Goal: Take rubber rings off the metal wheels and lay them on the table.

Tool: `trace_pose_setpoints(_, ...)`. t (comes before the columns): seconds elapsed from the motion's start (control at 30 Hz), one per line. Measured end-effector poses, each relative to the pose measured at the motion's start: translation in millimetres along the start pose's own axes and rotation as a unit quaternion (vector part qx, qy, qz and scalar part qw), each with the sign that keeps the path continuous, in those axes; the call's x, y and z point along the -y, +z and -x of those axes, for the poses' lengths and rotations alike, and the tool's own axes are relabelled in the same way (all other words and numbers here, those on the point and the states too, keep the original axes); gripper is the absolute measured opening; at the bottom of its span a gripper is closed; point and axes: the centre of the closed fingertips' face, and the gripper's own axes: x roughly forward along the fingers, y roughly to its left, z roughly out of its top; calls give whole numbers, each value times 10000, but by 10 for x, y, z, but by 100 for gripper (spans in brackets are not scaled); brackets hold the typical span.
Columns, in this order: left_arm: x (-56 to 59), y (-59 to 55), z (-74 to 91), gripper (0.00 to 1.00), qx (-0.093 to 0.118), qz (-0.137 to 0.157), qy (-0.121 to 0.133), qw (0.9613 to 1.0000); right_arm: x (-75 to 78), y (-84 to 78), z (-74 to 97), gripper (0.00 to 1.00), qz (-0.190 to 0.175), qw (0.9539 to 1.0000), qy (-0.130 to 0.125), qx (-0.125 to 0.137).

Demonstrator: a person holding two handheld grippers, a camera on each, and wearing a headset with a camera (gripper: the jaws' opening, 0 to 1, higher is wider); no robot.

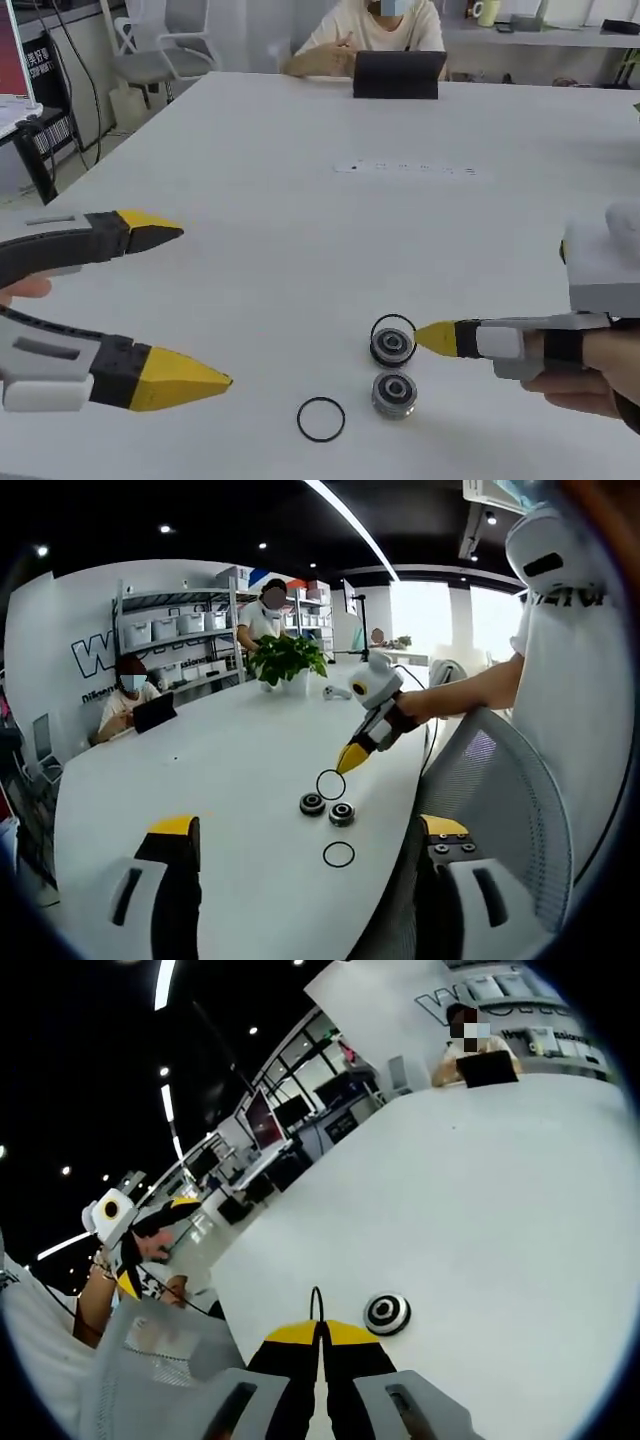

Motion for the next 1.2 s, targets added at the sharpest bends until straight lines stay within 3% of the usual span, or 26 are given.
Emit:
trace_pose_setpoints(0.3,16,-231,62,93,14,393,233,9990,-71,73,0,0,-46,9998,106,147)
trace_pose_setpoints(0.57,87,-440,72,96,-49,755,378,9964,-209,216,31,0,-107,9979,400,503)
trace_pose_setpoints(0.83,85,-497,53,99,-13,966,519,9940,-315,257,11,0,-84,9964,595,606)
trace_pose_setpoints(1.2,144,-528,0,98,-27,1119,394,9929,-435,137,-118,0,32,9972,689,302)
